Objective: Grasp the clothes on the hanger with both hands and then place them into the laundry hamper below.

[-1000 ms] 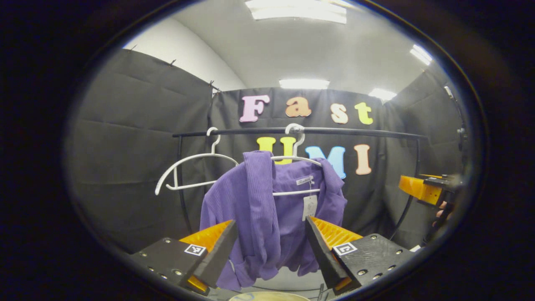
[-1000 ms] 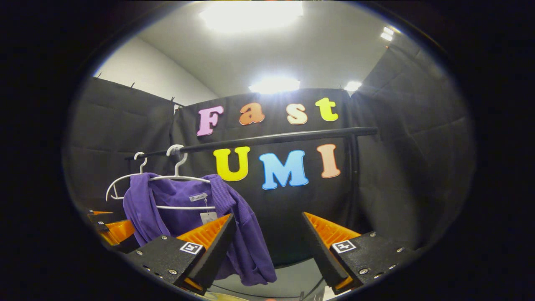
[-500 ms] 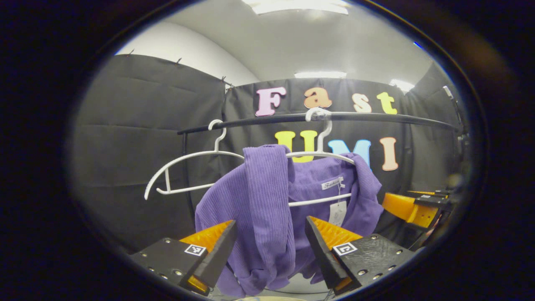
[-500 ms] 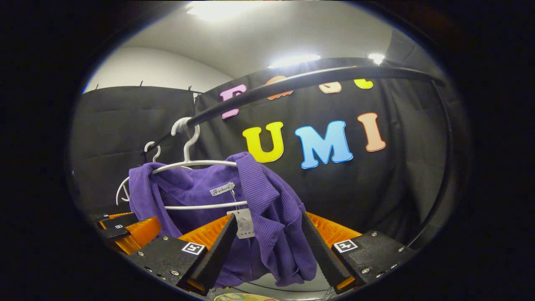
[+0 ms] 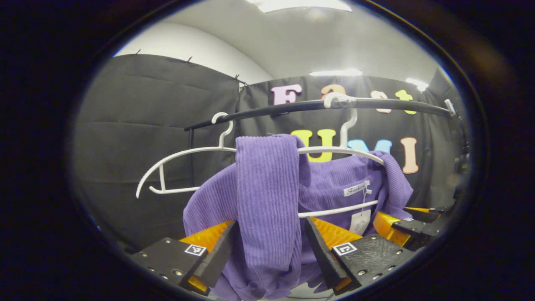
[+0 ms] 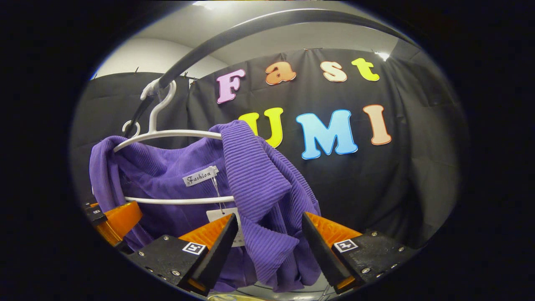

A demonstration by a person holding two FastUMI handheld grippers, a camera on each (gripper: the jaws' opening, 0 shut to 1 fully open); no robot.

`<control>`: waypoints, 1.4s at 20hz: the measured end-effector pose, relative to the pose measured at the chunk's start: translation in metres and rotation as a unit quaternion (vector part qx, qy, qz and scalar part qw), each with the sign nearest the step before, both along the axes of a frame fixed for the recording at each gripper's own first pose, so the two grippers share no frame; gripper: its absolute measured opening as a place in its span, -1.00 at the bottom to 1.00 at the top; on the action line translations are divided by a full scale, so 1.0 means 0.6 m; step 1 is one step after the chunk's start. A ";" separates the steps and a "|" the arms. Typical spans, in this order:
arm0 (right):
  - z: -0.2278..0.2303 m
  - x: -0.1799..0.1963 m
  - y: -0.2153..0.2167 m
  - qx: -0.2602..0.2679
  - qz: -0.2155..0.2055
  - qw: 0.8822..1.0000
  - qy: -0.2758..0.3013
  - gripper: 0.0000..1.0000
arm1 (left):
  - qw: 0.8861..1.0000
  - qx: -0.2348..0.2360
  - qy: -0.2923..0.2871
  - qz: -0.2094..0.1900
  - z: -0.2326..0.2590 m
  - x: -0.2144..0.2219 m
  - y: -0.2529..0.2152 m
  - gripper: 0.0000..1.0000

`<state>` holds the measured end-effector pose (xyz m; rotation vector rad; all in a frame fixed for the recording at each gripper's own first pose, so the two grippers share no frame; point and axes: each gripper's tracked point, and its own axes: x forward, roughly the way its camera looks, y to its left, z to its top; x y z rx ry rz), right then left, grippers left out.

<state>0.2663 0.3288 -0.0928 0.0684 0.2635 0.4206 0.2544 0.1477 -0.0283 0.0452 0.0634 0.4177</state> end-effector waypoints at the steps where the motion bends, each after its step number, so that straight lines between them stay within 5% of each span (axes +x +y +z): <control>1: -0.002 0.002 0.004 0.000 0.002 1.000 0.000 0.89 | 1.000 0.006 0.002 0.007 0.001 0.000 0.006 0.87; 2: -0.004 0.003 0.007 -0.003 0.005 1.000 -0.002 0.86 | 1.000 0.011 0.003 0.013 0.001 -0.003 0.014 0.73; 3: -0.003 0.007 0.008 -0.008 0.005 1.000 -0.005 0.63 | 1.000 0.014 0.004 0.013 0.003 -0.005 0.018 0.12; 6: -0.008 0.005 0.012 -0.011 0.021 1.000 -0.003 0.08 | 0.999 0.033 0.006 0.007 0.008 -0.021 0.026 -0.17; 7: -0.012 0.006 0.009 -0.006 0.022 1.000 0.008 -0.31 | 0.999 0.040 0.012 0.002 0.007 -0.024 0.023 -0.27; 9: -0.013 0.019 0.008 0.019 0.027 0.999 0.027 -0.74 | 0.999 0.047 0.011 -0.001 0.006 -0.017 0.033 -0.47; 11: -0.011 0.020 0.017 0.046 0.052 0.997 0.042 -0.82 | 0.999 0.003 0.005 -0.032 0.001 -0.026 0.005 -0.90; 14: -0.011 0.016 0.023 0.053 0.087 0.994 0.038 -0.96 | 0.998 -0.021 -0.021 -0.048 0.016 -0.026 -0.004 -0.99; 15: -0.012 0.013 0.021 0.051 0.091 0.994 0.038 -0.99 | 0.998 -0.016 -0.024 -0.058 0.023 -0.035 -0.010 -0.85; 20: 0.000 0.000 0.003 0.047 0.071 0.996 0.016 -0.99 | 0.996 0.016 -0.045 -0.075 0.071 -0.075 -0.021 -0.98; 28: 0.055 -0.037 -0.058 0.031 -0.030 0.999 -0.025 -0.99 | 0.992 0.016 -0.080 -0.100 0.146 -0.128 0.068 -0.85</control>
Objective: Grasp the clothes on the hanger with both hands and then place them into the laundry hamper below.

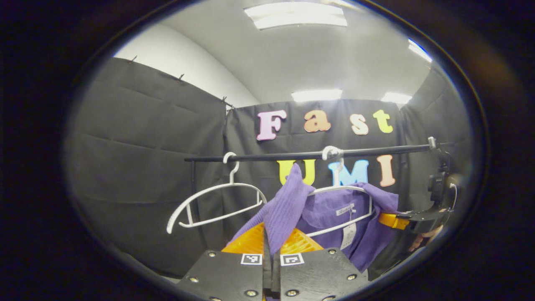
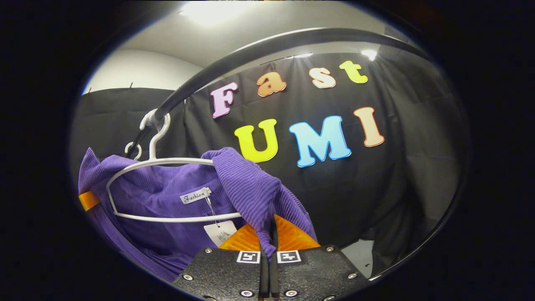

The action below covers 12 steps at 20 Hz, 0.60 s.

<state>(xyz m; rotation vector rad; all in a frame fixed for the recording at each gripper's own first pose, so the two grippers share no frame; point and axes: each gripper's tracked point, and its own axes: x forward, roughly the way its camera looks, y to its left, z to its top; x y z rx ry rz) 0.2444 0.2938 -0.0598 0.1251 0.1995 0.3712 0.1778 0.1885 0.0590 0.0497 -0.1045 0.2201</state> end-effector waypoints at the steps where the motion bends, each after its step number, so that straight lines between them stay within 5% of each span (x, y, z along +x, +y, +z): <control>1: 0.003 -0.006 -0.001 -0.004 -0.008 1.000 0.000 -1.00 | 1.000 -0.006 -0.004 -0.003 0.008 -0.002 0.015 -0.99; 2: 0.007 -0.016 -0.002 -0.003 -0.017 1.000 -0.003 -1.00 | 1.000 -0.009 -0.008 -0.006 0.014 -0.005 0.030 -0.85; 6: 0.026 -0.051 0.009 -0.019 -0.038 0.999 -0.019 -0.99 | 0.999 -0.020 -0.031 -0.017 0.053 -0.002 0.080 -0.99; 7: 0.030 -0.059 0.011 -0.023 -0.042 0.999 -0.022 -1.00 | 0.999 -0.021 -0.034 -0.017 0.061 -0.001 0.095 -0.85; 10: 0.034 -0.074 0.018 -0.029 -0.055 0.998 -0.028 -0.99 | 0.999 -0.025 -0.039 -0.012 0.075 -0.010 0.140 -0.99; 12: 0.034 -0.081 0.023 -0.025 -0.062 0.997 -0.025 -0.99 | 0.999 -0.026 -0.045 -0.005 0.085 -0.004 0.174 -0.87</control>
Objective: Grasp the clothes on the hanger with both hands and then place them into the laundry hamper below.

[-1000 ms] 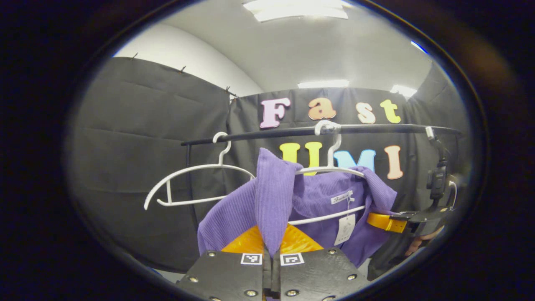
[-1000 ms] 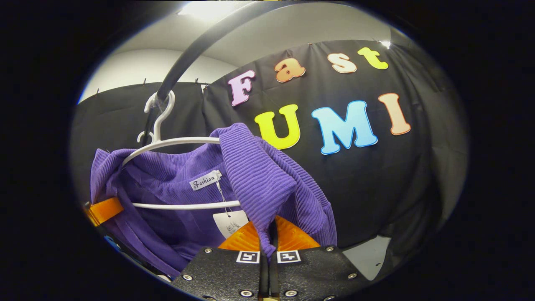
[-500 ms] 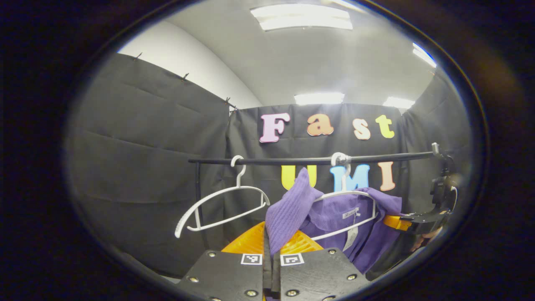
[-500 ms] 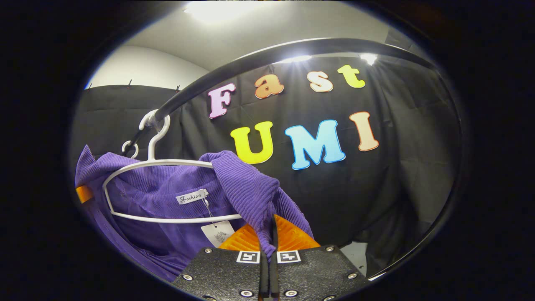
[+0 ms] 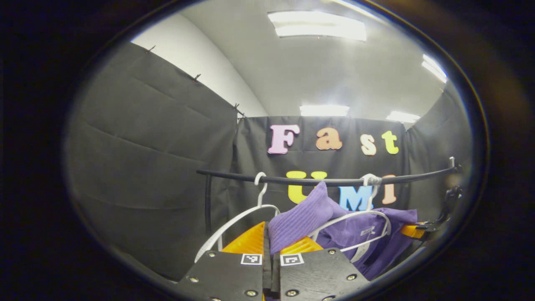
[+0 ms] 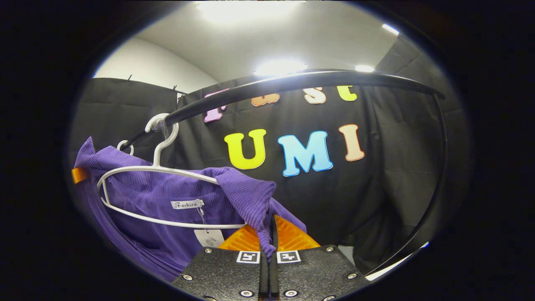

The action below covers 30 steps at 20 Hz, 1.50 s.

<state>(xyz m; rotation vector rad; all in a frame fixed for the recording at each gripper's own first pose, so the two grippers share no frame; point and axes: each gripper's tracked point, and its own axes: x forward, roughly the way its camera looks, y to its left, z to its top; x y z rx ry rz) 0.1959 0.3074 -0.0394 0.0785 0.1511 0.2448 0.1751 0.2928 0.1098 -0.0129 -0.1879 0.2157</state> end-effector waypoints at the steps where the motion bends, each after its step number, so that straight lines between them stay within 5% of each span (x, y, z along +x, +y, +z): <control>1: -0.001 -0.005 0.002 0.003 -0.002 1.000 0.001 -0.99 | 1.000 -0.002 -0.002 0.004 0.006 0.004 0.017 -0.87; 2: 0.000 -0.008 0.006 0.003 -0.005 1.000 0.000 -0.99 | 1.000 -0.004 0.000 0.006 0.007 0.013 0.030 -0.99; 9: -0.009 -0.023 0.030 0.003 -0.008 1.000 0.002 -0.99 | 1.000 0.011 0.008 -0.007 0.005 0.022 0.064 -0.99; 18: -0.005 -0.017 0.028 -0.012 -0.009 1.000 -0.007 -0.99 | 0.998 -0.054 0.022 -0.033 -0.066 0.024 0.101 -0.99; 30: -0.006 0.025 -0.017 -0.004 -0.012 1.000 -0.012 -0.99 | 0.998 -0.032 0.052 -0.029 -0.146 0.016 0.037 -0.99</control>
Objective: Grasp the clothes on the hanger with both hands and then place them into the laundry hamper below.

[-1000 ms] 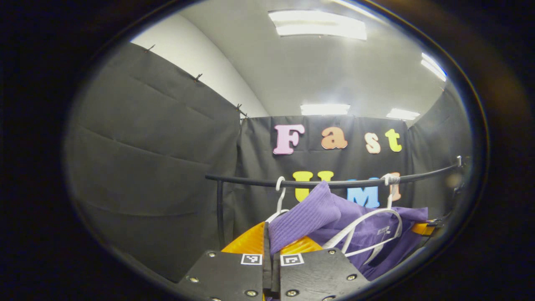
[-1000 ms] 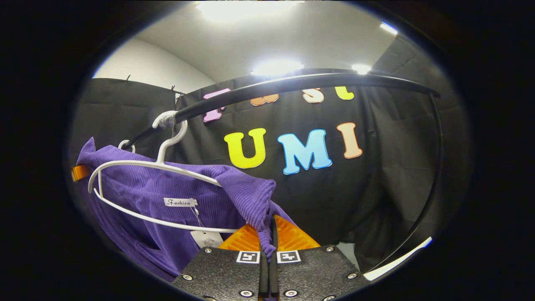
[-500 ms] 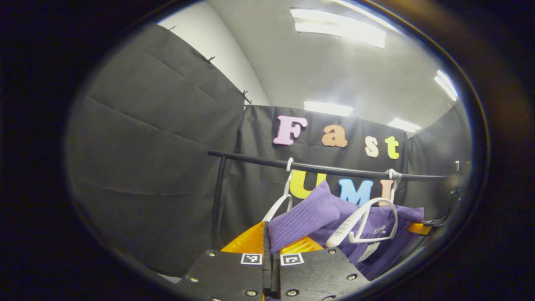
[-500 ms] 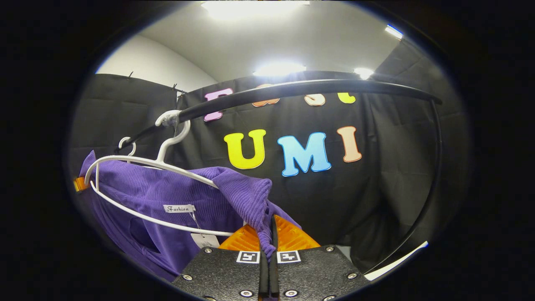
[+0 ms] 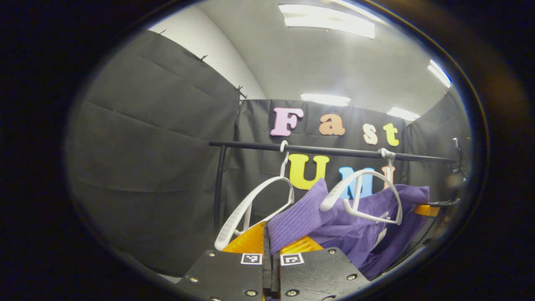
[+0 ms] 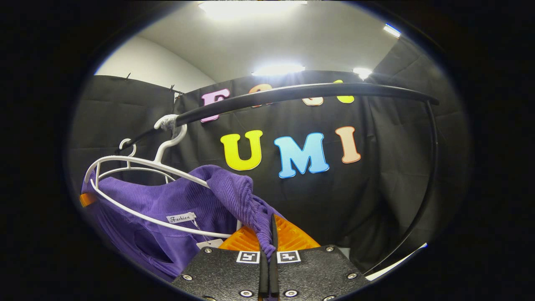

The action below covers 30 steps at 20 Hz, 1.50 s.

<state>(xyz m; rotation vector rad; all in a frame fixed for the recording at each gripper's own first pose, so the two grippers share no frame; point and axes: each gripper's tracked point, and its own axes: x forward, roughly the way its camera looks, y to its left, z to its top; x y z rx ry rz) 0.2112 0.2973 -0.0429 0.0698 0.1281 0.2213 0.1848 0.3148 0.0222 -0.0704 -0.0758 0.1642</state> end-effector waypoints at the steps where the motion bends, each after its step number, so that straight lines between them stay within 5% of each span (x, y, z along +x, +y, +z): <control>1: 0.003 0.005 -0.005 0.002 -0.001 1.000 -0.003 -0.99 | 1.000 0.001 0.003 -0.001 -0.006 0.003 -0.010 -0.99; 12: -0.007 0.071 -0.082 -0.001 -0.013 1.000 -0.026 -0.99 | 1.000 -0.023 0.014 -0.008 -0.049 0.039 -0.095 -0.99; 13: -0.009 0.077 -0.087 0.001 -0.014 1.000 -0.025 -0.99 | 1.000 -0.022 0.016 -0.006 -0.053 0.041 -0.100 -0.87; 17: -0.006 0.103 -0.119 -0.004 -0.026 0.999 -0.035 -0.99 | 0.999 -0.029 0.024 -0.003 -0.070 0.051 -0.121 -0.99; 18: -0.007 0.109 -0.129 -0.006 -0.032 0.999 -0.038 -0.99 | 0.999 -0.032 0.027 -0.003 -0.076 0.057 -0.128 -0.85; 21: -0.001 0.128 -0.159 -0.018 -0.052 0.997 -0.059 -0.99 | 0.999 -0.034 0.034 -0.008 -0.090 0.078 -0.156 -0.99; 22: 0.000 0.131 -0.164 -0.020 -0.052 0.997 -0.060 -0.99 | 0.999 -0.035 0.036 -0.010 -0.095 0.083 -0.167 -0.87; 30: -0.017 0.154 -0.222 -0.038 -0.055 0.996 -0.060 -0.99 | 0.995 -0.078 0.055 -0.010 -0.141 0.104 -0.219 -0.98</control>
